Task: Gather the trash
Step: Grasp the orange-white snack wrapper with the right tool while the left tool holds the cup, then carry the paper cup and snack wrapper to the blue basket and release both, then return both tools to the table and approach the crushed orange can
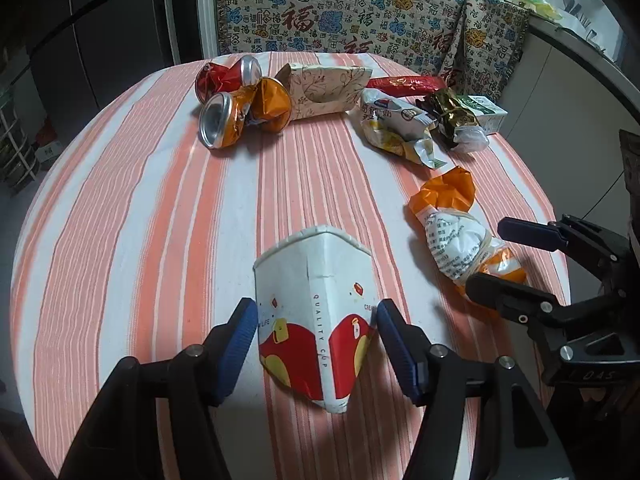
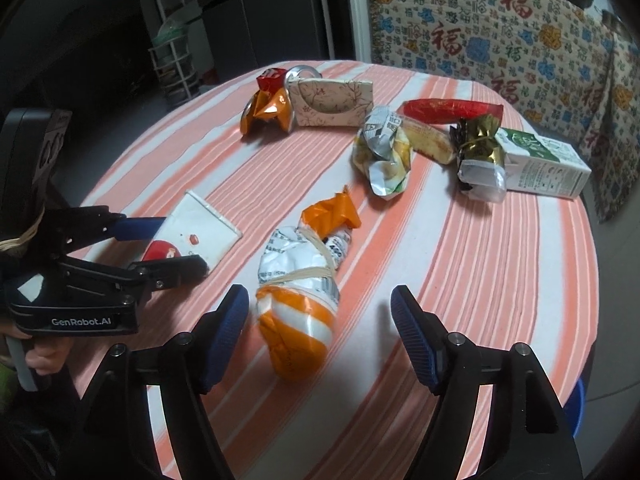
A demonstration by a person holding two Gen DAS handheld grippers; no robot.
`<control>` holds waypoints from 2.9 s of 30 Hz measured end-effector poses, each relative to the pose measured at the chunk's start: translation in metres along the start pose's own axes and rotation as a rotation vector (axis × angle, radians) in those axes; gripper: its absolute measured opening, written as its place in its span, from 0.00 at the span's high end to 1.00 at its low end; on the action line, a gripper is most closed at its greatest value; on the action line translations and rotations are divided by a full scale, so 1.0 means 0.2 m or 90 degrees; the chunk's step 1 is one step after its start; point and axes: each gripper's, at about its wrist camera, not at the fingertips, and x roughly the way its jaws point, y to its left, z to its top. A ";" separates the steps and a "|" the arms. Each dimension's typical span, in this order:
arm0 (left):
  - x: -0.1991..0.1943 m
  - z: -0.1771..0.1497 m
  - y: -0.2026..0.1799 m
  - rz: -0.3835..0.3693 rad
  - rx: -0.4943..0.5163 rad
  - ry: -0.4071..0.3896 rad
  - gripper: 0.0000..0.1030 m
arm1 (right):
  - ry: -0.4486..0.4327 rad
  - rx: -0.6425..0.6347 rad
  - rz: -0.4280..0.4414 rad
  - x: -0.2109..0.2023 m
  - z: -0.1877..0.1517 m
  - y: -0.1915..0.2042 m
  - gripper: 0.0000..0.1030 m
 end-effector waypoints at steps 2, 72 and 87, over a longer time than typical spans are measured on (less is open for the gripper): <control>-0.02 0.00 0.00 -0.004 0.001 -0.004 0.38 | 0.000 0.001 0.009 0.00 0.01 0.01 0.26; 0.69 0.15 -1.97 -0.309 0.248 0.105 0.36 | -0.053 0.508 -0.239 -0.86 -0.81 -1.54 0.31; 0.21 0.13 -1.59 -0.278 0.257 -0.037 0.33 | -0.115 0.448 -0.309 -0.93 -0.65 -1.42 0.16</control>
